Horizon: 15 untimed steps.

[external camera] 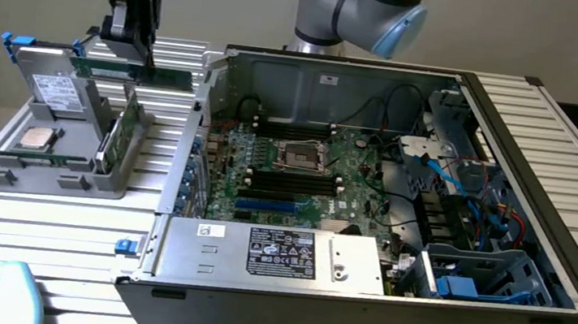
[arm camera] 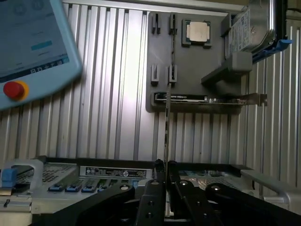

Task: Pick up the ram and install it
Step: 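Pick up the ram and move it above insertion slot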

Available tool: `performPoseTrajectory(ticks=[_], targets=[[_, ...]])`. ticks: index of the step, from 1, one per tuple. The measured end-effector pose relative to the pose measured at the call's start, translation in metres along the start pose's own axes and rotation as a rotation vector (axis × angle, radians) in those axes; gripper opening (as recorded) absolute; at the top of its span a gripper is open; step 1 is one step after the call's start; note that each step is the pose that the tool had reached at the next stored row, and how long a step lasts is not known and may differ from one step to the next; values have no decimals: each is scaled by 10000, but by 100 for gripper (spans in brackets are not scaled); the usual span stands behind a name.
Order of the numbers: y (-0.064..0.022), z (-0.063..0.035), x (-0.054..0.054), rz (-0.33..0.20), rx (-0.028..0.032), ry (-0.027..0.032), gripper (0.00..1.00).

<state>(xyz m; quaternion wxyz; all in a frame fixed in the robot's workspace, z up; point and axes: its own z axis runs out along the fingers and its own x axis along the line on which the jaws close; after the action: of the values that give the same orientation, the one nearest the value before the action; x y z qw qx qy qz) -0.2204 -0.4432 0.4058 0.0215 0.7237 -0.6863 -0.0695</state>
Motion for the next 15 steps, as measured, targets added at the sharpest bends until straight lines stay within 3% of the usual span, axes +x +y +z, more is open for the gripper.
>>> performPoseTrajectory(ticks=[5, 10, 15], targets=[[-186, -102, 8, -2, -41, -10, 14], [-384, -135, 21, -2, -96, -13, 14], [-608, -164, 33, -19, -110, -15, 14]])
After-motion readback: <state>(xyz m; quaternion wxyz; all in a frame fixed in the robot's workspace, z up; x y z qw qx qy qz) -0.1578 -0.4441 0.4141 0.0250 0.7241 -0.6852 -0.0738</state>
